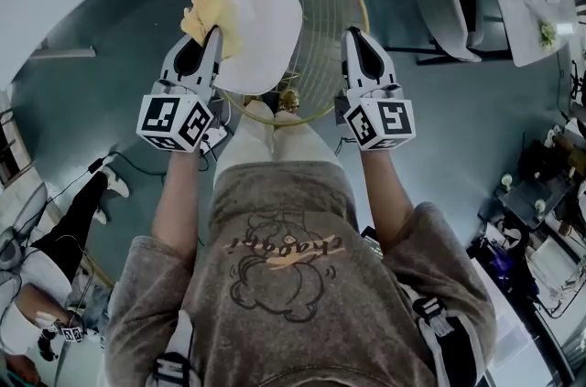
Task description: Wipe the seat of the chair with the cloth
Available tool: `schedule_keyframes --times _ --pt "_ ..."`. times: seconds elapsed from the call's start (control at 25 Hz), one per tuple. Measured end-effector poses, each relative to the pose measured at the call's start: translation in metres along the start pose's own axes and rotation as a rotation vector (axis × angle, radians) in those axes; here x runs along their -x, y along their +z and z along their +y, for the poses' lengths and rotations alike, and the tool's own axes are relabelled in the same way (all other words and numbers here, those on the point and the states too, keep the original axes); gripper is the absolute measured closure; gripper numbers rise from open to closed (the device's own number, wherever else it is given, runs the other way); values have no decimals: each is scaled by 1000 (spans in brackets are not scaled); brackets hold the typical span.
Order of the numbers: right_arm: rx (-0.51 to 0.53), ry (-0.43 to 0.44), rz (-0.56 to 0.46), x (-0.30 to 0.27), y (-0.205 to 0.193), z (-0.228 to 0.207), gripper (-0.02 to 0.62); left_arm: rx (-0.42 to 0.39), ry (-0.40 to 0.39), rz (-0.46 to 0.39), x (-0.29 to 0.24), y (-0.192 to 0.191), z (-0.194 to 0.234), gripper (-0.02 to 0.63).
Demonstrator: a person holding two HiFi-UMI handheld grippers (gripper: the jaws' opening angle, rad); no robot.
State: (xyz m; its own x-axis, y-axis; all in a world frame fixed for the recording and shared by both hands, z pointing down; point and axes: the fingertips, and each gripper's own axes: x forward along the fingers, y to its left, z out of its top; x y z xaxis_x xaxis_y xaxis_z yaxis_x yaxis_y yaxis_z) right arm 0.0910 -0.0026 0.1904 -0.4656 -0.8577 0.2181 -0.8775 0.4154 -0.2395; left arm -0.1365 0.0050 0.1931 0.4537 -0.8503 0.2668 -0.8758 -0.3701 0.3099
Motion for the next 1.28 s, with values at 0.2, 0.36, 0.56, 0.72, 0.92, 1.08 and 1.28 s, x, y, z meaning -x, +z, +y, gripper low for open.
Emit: schedule_keyframes --times 0.2,0.36,0.56,0.72,0.92,1.08,1.28 --pt "-20 -14 -10 -17 -14 -6 566 -8 3 19 -17 -18 19 558" --pt "-40 -21 -17 -33 -33 -12 566 -2 -2 20 -32 -37 30 558" --pt "-39 -20 -9 -54 -63 -12 566 33 -4 13 -51 -70 47 558" --pt "4 9 17 -63 -85 -13 567 49 -10 34 -66 -100 55 558" --pt "15 13 33 -72 -103 -20 566 35 -29 62 -82 -123 63 558" --pt "3 4 43 -73 -111 -28 566 25 -30 85 -90 -134 67 558" --pt "-13 -3 58 -72 -116 -34 568 28 -4 125 -99 -151 81 558"
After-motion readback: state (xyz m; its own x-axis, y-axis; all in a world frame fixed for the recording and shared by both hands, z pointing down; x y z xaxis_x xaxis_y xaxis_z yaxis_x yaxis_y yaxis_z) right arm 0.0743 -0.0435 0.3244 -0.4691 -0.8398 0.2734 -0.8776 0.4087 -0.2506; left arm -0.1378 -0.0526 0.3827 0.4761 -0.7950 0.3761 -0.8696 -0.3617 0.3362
